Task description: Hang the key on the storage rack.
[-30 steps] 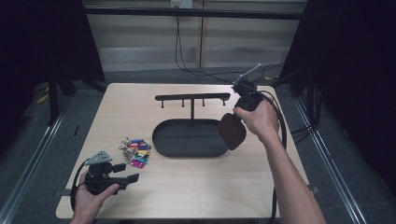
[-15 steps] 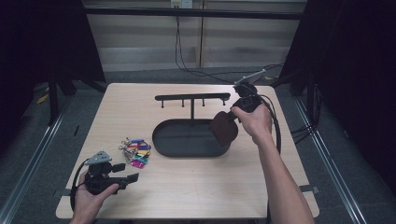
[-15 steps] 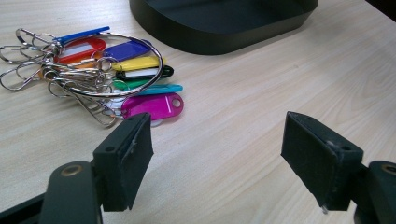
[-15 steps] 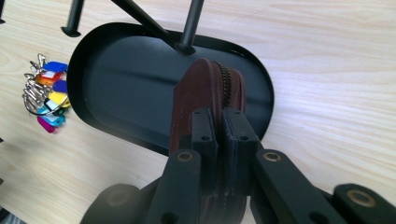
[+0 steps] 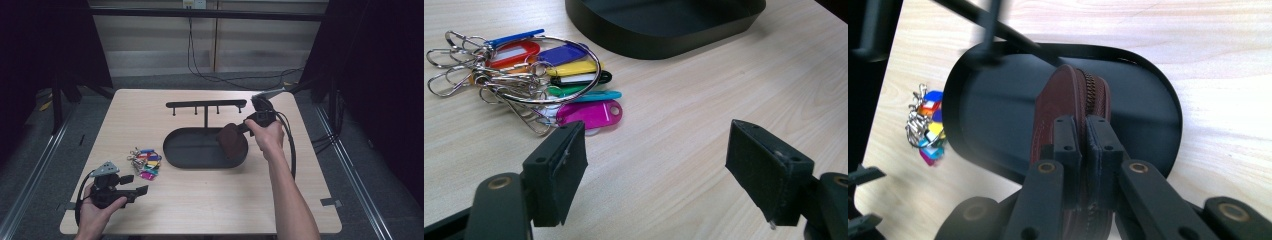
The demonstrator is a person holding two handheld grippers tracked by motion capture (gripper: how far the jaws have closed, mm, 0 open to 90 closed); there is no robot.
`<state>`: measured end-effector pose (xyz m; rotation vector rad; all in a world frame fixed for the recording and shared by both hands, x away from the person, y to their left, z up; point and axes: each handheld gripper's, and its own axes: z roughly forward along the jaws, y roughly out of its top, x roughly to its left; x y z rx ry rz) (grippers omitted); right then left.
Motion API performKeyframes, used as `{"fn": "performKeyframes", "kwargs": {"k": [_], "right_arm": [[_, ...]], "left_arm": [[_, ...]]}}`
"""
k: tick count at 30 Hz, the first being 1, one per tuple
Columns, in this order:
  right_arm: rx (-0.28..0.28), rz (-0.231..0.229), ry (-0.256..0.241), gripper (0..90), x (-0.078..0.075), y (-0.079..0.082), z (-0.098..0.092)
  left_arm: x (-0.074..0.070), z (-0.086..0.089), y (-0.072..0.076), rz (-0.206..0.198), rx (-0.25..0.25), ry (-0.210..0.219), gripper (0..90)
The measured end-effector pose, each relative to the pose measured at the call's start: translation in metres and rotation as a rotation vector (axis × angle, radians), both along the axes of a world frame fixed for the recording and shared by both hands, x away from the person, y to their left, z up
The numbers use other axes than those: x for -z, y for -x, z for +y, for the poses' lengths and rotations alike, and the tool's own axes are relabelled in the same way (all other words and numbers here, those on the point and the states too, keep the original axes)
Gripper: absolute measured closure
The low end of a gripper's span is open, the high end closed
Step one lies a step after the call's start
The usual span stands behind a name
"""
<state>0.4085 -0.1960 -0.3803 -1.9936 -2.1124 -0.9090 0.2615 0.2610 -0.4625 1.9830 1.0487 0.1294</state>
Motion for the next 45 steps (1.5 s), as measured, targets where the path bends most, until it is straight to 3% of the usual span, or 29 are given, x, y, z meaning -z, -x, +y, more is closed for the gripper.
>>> {"fn": "performKeyframes", "kwargs": {"k": [5, 10, 12, 23, 29, 35, 39, 40, 45], "right_arm": [[0.019, -0.008, 0.000, 84.9, 0.014, -0.002, -0.002], [0.054, -0.008, -0.032, 85.1, 0.034, -0.005, -0.001], [0.067, -0.045, -0.049, 84.9, 0.041, -0.005, 0.001], [0.084, -0.039, -0.009, 82.6, 0.058, 0.002, -0.002], [0.085, -0.051, -0.002, 81.9, 0.061, 0.005, -0.004], [0.101, -0.042, 0.035, 79.7, 0.066, 0.007, -0.007], [0.110, -0.062, 0.043, 74.3, 0.063, 0.008, -0.010], [0.114, -0.089, 0.041, 70.7, 0.060, 0.009, -0.011], [0.101, -0.128, 0.044, 65.4, 0.056, 0.012, -0.012]], "left_arm": [[0.001, -0.001, -0.001, 0.003, 0.001, -0.002, 24.2], [0.000, -0.001, 0.000, 0.004, 0.000, -0.004, 24.2], [0.000, 0.000, 0.000, 0.004, -0.001, 0.000, 24.2], [0.000, 0.000, 0.000, 0.003, 0.002, 0.000, 24.2], [0.000, 0.000, 0.000, 0.004, 0.002, 0.001, 24.2], [0.000, 0.000, 0.000, 0.004, 0.004, 0.001, 24.2], [0.000, 0.000, 0.000, 0.005, 0.004, -0.001, 24.2], [0.000, 0.000, 0.000, 0.004, 0.004, -0.001, 24.2], [0.000, -0.001, 0.000, 0.005, 0.002, 0.000, 24.2]]}}
